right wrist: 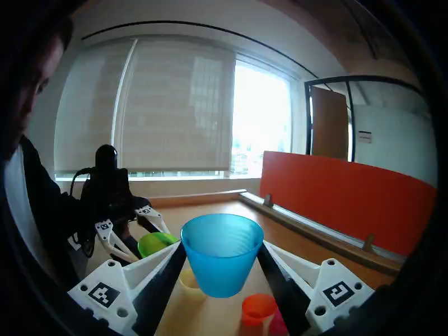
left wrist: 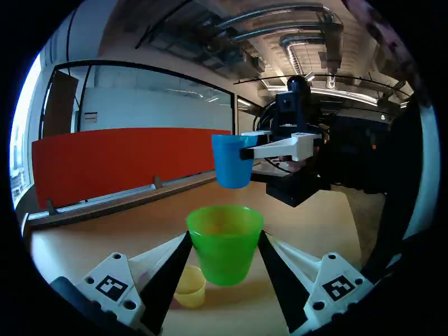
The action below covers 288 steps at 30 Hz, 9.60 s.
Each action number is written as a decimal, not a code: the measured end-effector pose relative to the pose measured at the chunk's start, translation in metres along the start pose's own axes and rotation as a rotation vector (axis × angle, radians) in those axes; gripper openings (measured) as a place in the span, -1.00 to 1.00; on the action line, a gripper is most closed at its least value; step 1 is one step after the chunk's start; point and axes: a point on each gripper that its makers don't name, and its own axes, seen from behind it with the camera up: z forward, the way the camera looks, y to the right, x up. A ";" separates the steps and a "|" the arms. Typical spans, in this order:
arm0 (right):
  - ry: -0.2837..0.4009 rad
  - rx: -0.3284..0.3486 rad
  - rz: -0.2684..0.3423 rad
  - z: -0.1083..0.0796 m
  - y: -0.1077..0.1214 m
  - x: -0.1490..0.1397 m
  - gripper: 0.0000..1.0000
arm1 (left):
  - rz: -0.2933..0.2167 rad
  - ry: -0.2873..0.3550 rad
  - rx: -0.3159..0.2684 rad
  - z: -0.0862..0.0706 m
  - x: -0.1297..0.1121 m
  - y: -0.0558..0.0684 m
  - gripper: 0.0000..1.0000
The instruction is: Pour water
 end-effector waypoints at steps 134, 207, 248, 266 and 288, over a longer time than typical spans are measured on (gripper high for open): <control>-0.437 0.218 -0.044 0.004 -0.048 -0.220 0.80 | 0.083 -0.507 -0.144 -0.022 -0.144 0.015 0.69; -0.516 0.050 0.000 -0.063 -0.023 -0.248 1.00 | 0.086 -0.595 -0.027 -0.073 -0.167 -0.011 0.72; -0.468 -0.380 0.278 -0.113 0.014 -0.218 1.00 | -0.056 -0.409 0.511 -0.120 -0.127 -0.111 0.72; -0.421 -0.705 0.336 -0.143 0.063 -0.199 1.00 | -0.119 -0.270 0.682 -0.133 -0.106 -0.126 0.72; -0.275 -0.903 0.292 -0.164 0.102 -0.176 0.99 | -0.175 -0.142 0.813 -0.135 -0.076 -0.139 0.72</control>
